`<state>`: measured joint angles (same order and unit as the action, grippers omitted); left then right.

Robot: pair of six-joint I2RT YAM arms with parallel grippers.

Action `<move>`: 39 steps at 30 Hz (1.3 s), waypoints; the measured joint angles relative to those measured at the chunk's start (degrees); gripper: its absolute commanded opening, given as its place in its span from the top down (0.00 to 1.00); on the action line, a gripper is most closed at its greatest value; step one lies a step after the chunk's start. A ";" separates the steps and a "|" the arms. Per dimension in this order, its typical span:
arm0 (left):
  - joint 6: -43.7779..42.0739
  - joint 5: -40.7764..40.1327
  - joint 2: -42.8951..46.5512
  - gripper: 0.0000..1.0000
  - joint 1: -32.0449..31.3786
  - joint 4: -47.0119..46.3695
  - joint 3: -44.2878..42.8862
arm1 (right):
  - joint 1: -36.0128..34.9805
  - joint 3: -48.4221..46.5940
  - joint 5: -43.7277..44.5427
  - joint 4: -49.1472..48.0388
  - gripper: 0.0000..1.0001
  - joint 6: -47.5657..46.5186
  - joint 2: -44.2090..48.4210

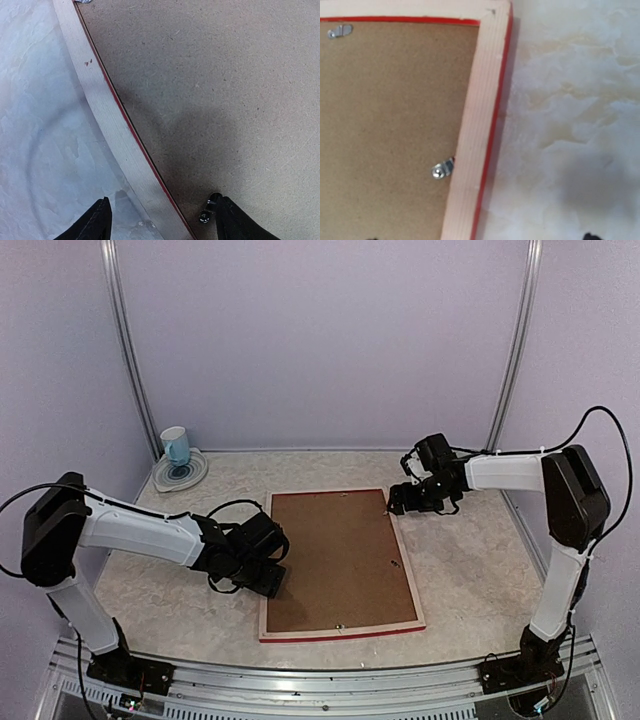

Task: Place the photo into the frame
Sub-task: Press the fastener onto the backboard.

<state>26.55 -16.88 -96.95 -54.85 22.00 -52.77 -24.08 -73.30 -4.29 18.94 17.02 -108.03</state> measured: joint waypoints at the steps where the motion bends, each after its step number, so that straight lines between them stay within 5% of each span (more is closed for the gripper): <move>1: 0.07 -0.02 -0.02 0.31 0.00 -0.07 0.00 | 0.00 0.00 0.00 -0.04 0.12 0.00 0.07; 15: 0.66 -0.04 -0.09 0.42 0.00 -0.33 0.00 | 0.00 0.09 0.00 -0.04 0.12 0.00 0.15; 39: 1.81 -3.41 2.38 0.44 0.00 2.29 -1.09 | 0.00 0.09 -0.02 -0.02 0.12 -0.02 0.15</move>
<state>28.36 -20.29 -94.56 -54.85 24.29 -53.87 -24.08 -73.21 -4.32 18.92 16.99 -107.87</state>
